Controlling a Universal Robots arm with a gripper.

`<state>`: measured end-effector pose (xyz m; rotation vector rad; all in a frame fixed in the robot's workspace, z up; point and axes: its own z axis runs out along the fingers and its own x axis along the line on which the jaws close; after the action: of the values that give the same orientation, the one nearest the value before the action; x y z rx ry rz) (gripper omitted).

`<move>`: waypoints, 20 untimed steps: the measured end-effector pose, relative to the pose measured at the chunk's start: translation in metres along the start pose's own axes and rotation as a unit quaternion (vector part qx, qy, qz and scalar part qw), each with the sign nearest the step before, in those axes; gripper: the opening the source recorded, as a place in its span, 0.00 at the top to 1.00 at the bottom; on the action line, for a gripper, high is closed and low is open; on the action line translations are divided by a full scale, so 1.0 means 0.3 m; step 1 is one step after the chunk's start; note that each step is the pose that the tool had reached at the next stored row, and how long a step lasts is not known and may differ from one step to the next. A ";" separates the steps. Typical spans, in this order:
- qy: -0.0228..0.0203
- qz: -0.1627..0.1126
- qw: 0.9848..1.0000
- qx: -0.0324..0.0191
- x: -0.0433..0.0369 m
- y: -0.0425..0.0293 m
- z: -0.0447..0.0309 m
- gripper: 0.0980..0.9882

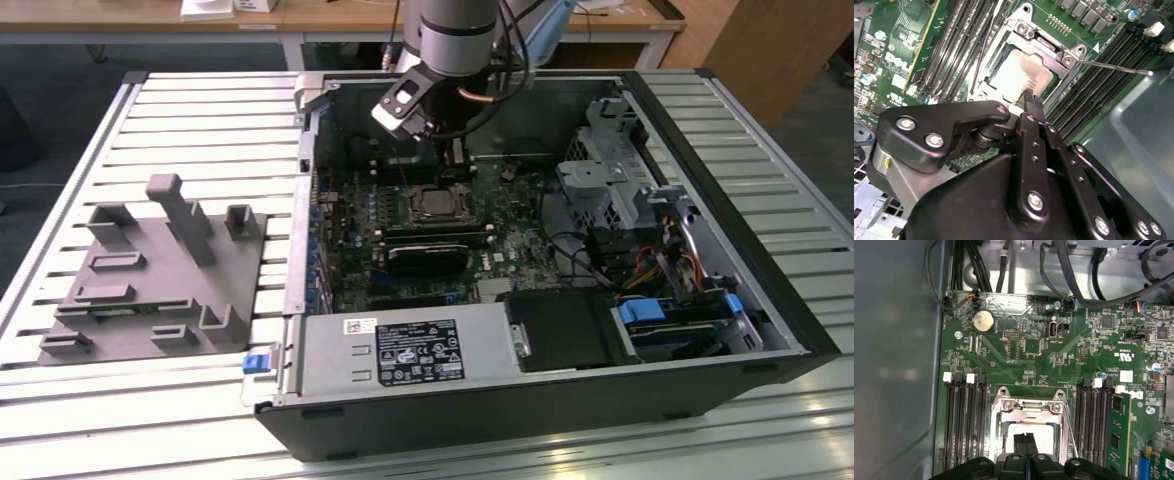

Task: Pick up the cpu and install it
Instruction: 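Install the first cpu locking lever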

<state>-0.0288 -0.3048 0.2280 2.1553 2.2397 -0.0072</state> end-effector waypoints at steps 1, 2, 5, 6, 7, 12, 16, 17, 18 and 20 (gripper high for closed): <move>0.000 0.000 1.000 0.000 0.000 0.000 -0.007 0.99; 0.000 0.000 1.000 0.000 0.000 0.000 -0.016 0.99; 0.000 0.000 1.000 0.001 -0.001 0.001 -0.049 0.99; 0.000 0.000 1.000 0.001 -0.002 0.001 -0.065 0.99; 0.000 0.000 1.000 0.001 -0.002 0.002 -0.081 0.99; 0.000 0.000 1.000 0.001 -0.004 0.003 -0.154 0.99; 0.000 -0.022 1.000 0.000 -0.004 0.003 -0.157 0.99; 0.001 -0.031 1.000 0.000 -0.004 0.003 -0.157 0.99; 0.001 -0.040 0.999 0.000 -0.004 0.003 -0.157 0.99; 0.001 -0.057 0.998 -0.001 -0.004 0.003 -0.156 0.99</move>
<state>-0.0288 -0.3048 0.2748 2.0237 2.3607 -0.0064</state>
